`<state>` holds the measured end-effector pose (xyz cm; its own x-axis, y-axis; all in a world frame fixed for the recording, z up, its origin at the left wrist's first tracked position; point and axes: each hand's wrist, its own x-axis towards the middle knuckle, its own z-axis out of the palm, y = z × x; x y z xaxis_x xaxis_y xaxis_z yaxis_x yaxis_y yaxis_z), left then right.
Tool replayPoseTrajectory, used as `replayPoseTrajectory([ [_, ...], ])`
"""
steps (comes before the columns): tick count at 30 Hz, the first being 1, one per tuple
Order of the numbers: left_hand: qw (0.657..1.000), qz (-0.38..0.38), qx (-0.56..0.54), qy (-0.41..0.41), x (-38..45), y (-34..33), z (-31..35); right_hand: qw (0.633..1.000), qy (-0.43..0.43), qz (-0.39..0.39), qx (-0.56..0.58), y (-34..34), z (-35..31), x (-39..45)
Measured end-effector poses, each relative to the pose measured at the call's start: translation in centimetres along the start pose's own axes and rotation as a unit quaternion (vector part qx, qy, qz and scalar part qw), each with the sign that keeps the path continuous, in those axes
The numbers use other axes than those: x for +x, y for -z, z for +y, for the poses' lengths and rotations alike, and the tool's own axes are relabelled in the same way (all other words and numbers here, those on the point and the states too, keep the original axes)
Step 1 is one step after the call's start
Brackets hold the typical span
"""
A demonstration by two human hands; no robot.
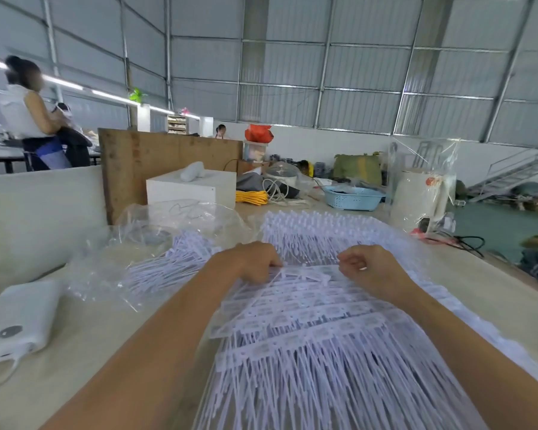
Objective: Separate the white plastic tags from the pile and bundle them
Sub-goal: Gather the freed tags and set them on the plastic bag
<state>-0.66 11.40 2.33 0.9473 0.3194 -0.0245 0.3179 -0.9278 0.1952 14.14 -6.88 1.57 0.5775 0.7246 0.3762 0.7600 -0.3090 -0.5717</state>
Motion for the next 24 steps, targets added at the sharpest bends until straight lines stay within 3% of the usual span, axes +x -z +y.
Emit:
replayPoseTrajectory([
  [5,0.992,0.056,0.105,0.045,-1.0,2.6,1.2,0.999,-0.012,0.025,0.028,1.2,2.9,-2.5],
  [8,0.967,0.161,0.194,0.03,-2.2,5.9,3.0,0.996,-0.025,0.044,0.068,0.7,3.9,-3.4],
  [11,0.922,0.295,0.252,-0.004,-3.7,8.7,6.2,0.997,-0.015,0.046,0.066,0.3,4.2,-3.4],
  [14,0.909,0.374,0.182,-0.019,-4.2,9.9,9.5,0.995,-0.012,0.053,0.089,0.6,4.4,-3.5],
  [16,0.933,0.347,0.092,-0.011,-3.6,9.7,11.0,0.983,-0.021,0.071,0.168,1.0,4.5,-3.7],
  [17,0.948,0.316,0.044,-0.007,-3.1,9.2,11.5,0.962,-0.023,0.081,0.261,1.2,4.5,-3.9],
  [19,0.97,0.242,-0.023,0.001,-1.9,7.6,12.1,0.885,-0.037,0.076,0.458,1.7,4.1,-4.3],
  [21,0.984,0.172,-0.025,0.023,-0.8,5.3,12.3,0.82,-0.09,0.056,0.562,2.2,3.6,-4.4],
  [24,0.993,0.1,0.023,0.051,0.6,2.0,11.8,0.78,-0.146,0.012,0.608,2.9,3.7,-4.3],
])
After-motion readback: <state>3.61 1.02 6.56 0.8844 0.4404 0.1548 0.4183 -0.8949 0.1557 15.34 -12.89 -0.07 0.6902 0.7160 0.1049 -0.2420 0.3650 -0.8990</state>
